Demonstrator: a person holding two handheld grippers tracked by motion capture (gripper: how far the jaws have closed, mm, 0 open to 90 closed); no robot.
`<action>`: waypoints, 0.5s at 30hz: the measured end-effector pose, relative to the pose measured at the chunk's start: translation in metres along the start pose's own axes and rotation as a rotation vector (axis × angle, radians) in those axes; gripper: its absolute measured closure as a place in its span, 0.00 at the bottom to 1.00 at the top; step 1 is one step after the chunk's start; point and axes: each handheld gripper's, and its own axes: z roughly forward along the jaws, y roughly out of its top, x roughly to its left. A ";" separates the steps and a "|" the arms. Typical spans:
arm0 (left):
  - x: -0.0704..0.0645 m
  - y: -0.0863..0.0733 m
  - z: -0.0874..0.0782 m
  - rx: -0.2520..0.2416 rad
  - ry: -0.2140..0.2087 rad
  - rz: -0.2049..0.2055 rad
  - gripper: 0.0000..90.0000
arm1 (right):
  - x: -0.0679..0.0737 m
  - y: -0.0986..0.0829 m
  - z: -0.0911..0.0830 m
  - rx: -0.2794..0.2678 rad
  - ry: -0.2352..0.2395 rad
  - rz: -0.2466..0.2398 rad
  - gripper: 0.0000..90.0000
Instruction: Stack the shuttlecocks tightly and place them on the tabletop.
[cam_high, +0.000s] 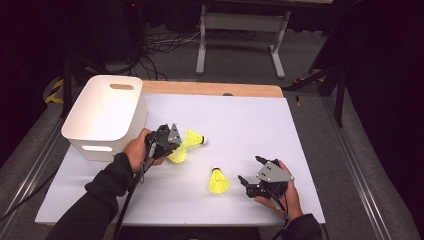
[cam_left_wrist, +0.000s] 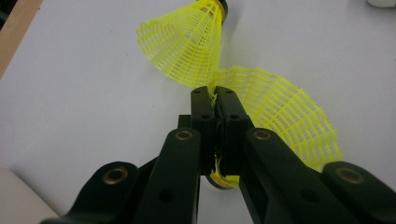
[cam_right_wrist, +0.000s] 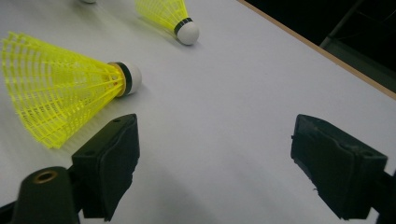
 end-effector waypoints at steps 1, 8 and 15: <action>0.000 0.004 0.003 -0.004 -0.015 -0.003 0.96 | 0.000 0.000 0.001 0.000 0.006 0.004 0.18; 0.000 0.020 0.020 -0.014 -0.055 -0.011 0.96 | 0.000 -0.001 0.000 0.002 0.019 0.004 0.18; -0.001 0.030 0.030 0.029 -0.048 -0.017 0.95 | 0.000 -0.002 0.001 0.003 0.022 0.000 0.18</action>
